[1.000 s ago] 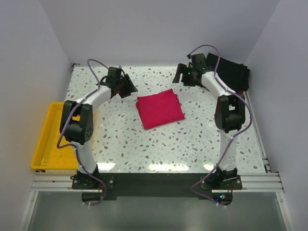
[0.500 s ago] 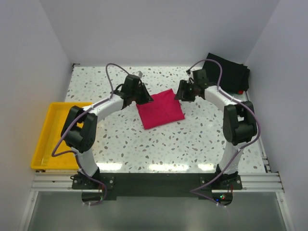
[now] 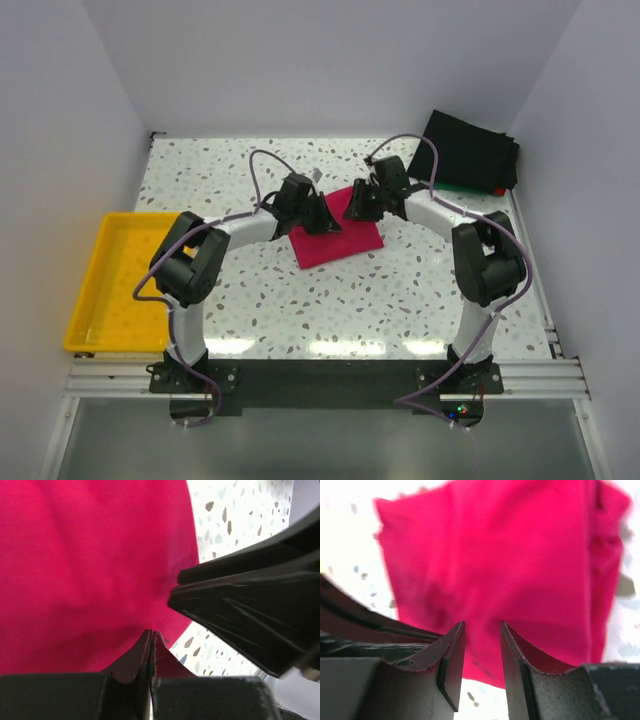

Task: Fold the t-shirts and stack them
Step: Fold the tshirt, then neatly place the folded tshirt to the corner

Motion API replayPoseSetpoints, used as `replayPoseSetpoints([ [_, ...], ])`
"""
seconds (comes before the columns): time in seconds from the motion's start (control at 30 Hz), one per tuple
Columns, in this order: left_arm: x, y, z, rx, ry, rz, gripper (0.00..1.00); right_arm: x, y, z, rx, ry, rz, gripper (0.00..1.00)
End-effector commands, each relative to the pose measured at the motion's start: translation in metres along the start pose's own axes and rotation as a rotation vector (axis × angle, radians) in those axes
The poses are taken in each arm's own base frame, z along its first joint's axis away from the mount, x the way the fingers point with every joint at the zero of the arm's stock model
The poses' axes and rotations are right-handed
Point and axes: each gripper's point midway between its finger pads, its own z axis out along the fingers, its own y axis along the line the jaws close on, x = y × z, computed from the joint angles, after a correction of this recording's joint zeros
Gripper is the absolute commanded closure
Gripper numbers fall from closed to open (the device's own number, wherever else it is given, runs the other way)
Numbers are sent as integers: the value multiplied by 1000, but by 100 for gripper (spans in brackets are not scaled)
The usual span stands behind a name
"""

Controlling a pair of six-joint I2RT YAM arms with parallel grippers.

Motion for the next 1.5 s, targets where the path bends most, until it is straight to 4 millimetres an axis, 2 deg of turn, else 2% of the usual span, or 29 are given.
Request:
replayPoseSetpoints([
  [0.0,4,-12,11,63,3,13,100,15,-27,8,80,2,66,62],
  [0.13,22,2,20,32,42,11,100,32,-36,8,99,20,106,62],
  [0.27,36,19,23,-8,65,3,100,48,-38,-6,107,17,141,59],
  [0.37,40,24,20,-22,70,3,100,54,-41,-16,132,9,129,57],
  [0.43,43,28,18,-42,74,6,100,49,-40,-29,142,-16,104,55],
  [0.53,44,30,17,-51,77,13,100,29,-51,-40,210,-78,50,44],
  [0.57,43,28,16,-48,74,15,100,17,-46,-41,183,-88,33,40],
  [0.6,42,29,15,-48,73,16,100,18,-58,-35,188,-50,20,39],
  [0.67,40,25,15,-42,71,26,100,3,-61,-32,164,-47,15,39],
  [0.73,38,24,15,-47,75,40,100,-1,-71,-25,143,-33,7,39],
  [0.97,36,21,17,-44,90,52,100,-4,-78,-1,113,-6,-90,36],
  [1.17,34,19,19,-41,92,56,100,-2,-73,17,48,2,-91,23],
  [1.33,32,17,20,-38,91,60,100,6,-79,24,71,37,-58,25],
  [1.47,30,15,21,-32,89,64,100,20,-90,24,151,82,-19,35],
])
